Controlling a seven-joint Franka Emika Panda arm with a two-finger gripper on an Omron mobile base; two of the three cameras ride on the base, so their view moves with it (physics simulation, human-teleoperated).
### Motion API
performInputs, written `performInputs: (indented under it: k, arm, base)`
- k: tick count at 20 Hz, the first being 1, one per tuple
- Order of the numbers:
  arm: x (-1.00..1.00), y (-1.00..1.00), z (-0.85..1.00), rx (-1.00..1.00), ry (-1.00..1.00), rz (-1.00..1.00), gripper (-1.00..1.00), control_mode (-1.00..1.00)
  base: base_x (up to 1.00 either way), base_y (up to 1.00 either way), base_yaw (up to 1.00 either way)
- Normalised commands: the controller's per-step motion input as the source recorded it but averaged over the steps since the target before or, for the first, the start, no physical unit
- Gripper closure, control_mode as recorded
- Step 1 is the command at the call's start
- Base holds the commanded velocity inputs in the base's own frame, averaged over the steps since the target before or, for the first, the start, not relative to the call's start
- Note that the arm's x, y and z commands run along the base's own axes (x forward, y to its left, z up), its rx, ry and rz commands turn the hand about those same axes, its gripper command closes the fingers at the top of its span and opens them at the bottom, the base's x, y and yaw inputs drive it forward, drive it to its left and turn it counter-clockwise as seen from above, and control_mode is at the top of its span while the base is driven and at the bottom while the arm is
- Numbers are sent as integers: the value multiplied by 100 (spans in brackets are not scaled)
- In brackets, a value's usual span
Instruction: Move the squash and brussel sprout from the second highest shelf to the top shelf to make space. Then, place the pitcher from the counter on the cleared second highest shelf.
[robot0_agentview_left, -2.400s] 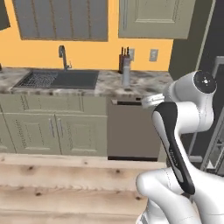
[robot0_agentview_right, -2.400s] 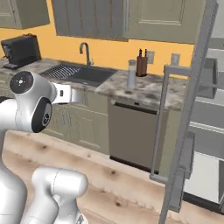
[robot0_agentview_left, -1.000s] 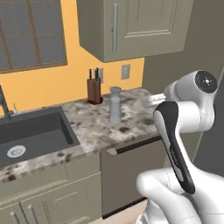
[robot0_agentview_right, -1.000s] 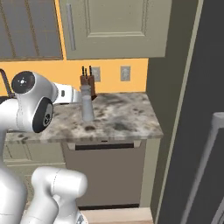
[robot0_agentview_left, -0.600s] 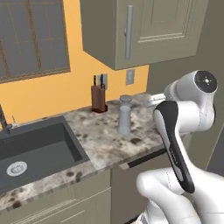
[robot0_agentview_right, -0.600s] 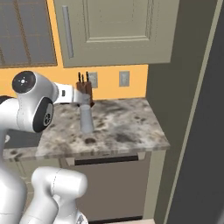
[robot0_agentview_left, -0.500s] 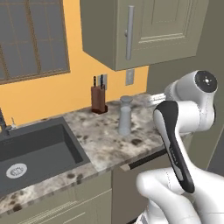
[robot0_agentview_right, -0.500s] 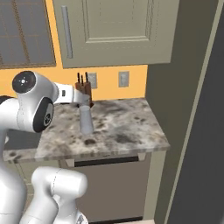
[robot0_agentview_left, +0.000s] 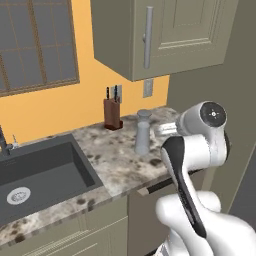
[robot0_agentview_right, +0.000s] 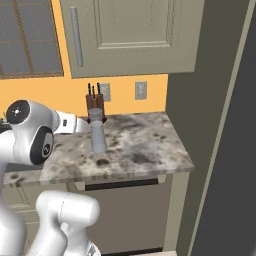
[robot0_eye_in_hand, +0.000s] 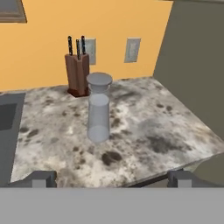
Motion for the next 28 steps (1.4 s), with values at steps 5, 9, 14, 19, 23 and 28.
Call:
performInputs:
  k: [5,9,14,19,23,28]
  arm:
    - [31,35,-32,0,9,-11,-100,-100]
    - [48,48,-10,0,18,-12,-100,-100]
    - [47,27,-3,1,18,-10,-100,-100]
    - [45,11,-24,0,16,-4,-100,-100]
    - [39,0,-35,0,7,-3,-100,-100]
    - [37,0,-29,0,1,-8,-100,-100]
  base:
    - [0,0,0]
    - [0,0,0]
    - [0,0,0]
    - [0,0,0]
    - [0,0,0]
    - [0,0,0]
